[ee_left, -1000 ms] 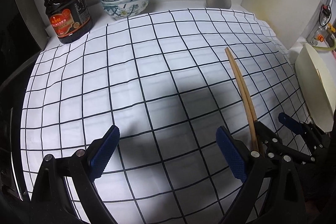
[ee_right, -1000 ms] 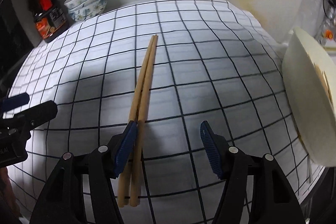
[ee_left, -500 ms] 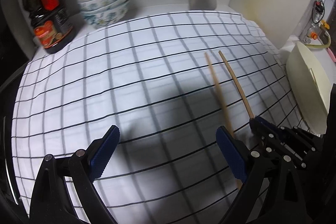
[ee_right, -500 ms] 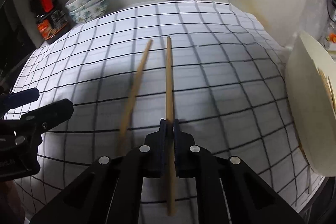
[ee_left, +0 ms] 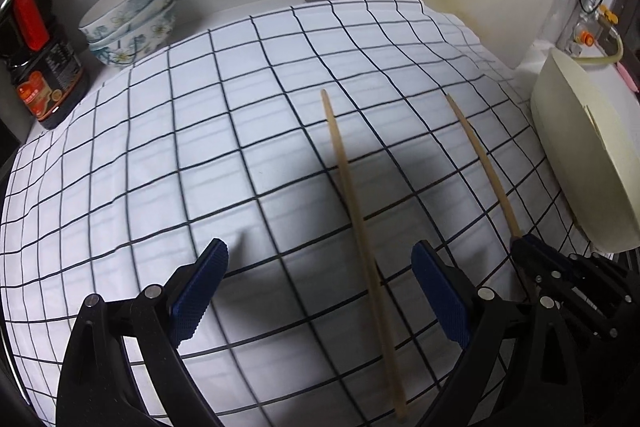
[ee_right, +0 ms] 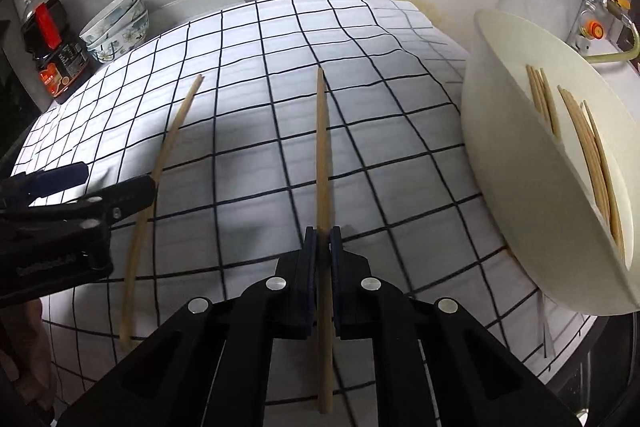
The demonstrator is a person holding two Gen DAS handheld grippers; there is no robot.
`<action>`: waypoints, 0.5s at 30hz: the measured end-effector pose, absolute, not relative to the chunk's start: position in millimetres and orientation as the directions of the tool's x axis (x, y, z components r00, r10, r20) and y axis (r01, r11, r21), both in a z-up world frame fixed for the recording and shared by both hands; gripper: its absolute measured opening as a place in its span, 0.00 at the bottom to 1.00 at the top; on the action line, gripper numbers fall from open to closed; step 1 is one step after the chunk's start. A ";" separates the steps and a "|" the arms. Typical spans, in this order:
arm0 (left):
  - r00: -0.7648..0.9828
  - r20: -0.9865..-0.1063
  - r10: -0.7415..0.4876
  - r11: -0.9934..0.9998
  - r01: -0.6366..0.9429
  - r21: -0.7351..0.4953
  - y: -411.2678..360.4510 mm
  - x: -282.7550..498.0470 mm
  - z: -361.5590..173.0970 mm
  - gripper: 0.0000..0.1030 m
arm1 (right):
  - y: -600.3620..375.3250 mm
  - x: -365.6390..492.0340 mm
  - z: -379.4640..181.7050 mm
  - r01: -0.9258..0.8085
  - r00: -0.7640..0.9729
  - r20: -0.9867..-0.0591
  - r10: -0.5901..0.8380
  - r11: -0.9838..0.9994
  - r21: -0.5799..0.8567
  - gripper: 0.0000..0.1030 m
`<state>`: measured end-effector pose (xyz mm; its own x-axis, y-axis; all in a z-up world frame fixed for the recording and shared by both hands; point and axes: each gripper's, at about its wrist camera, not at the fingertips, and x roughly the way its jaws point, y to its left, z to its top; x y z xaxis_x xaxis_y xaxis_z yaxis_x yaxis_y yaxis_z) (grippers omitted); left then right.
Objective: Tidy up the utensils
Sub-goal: 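Grasp a chopstick with the right tool while the left tool grasps the other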
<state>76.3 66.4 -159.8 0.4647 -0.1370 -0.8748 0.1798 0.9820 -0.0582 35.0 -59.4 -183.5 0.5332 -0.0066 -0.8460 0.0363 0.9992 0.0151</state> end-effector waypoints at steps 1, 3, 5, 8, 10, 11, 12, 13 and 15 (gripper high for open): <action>0.461 -0.877 -0.136 0.982 0.181 -0.057 64.8 75.9 -161.5 0.89 | -60.8 34.9 -183.1 0.032 0.532 -0.847 0.000 0.999 0.020 0.07; 0.453 -0.882 -0.128 0.982 0.182 -0.049 60.1 76.0 -165.8 0.89 | -61.2 34.1 -181.1 0.028 0.540 -0.841 0.001 0.999 0.019 0.09; 0.445 -0.887 -0.121 0.982 0.184 -0.042 56.7 77.6 -170.1 0.89 | -60.1 34.1 -178.7 0.025 0.552 -0.834 -0.007 1.000 0.007 0.21; 0.445 -0.889 -0.103 0.982 0.185 -0.021 53.3 75.6 -175.0 0.89 | -59.6 35.4 -179.6 0.013 0.549 -0.836 -0.013 1.000 -0.007 0.23; 0.452 -0.887 -0.093 0.982 0.190 -0.006 50.5 73.6 -176.3 0.89 | -58.8 37.2 -183.3 0.013 0.537 -0.844 -0.013 1.000 -0.008 0.23; 0.454 -0.886 -0.093 0.983 0.184 -0.009 50.5 73.1 -176.6 0.89 | -58.8 36.8 -183.3 0.011 0.543 -0.840 -0.013 1.000 -0.009 0.23; 0.456 -0.885 -0.091 0.984 0.181 -0.009 50.9 72.8 -176.9 0.89 | -57.6 36.9 -183.7 0.007 0.544 -0.839 -0.015 1.000 -0.014 0.23; 0.459 -0.884 -0.088 0.984 0.176 -0.007 51.0 72.4 -177.2 0.89 | -55.8 37.1 -183.7 -0.001 0.544 -0.839 -0.019 1.000 -0.023 0.23; 0.463 -0.882 -0.087 0.985 0.171 -0.008 50.0 72.5 -177.2 0.88 | -54.8 37.9 -183.1 -0.010 0.542 -0.840 -0.016 1.000 -0.026 0.23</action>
<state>72.5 50.0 -177.2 0.4632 -0.0869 -0.8820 0.1706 0.9853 -0.0076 37.9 -54.8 -183.1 0.5420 -0.0161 -0.8403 -0.0103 0.9996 -0.0258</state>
